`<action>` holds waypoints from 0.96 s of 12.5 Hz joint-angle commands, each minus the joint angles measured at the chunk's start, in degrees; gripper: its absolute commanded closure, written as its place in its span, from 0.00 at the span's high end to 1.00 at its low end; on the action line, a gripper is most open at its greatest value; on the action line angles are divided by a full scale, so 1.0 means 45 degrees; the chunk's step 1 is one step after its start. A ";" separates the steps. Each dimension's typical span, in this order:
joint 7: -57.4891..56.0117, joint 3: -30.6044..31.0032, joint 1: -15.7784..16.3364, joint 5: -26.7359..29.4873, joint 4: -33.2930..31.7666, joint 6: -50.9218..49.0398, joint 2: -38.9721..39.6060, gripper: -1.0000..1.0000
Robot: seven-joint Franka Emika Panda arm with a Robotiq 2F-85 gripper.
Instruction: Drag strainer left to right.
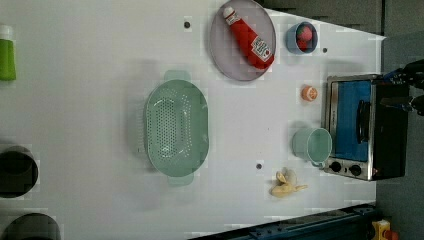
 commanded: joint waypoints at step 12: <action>0.3595 0.4614 0.0828 0.0281 -0.1887 -0.0539 -0.2274 1.00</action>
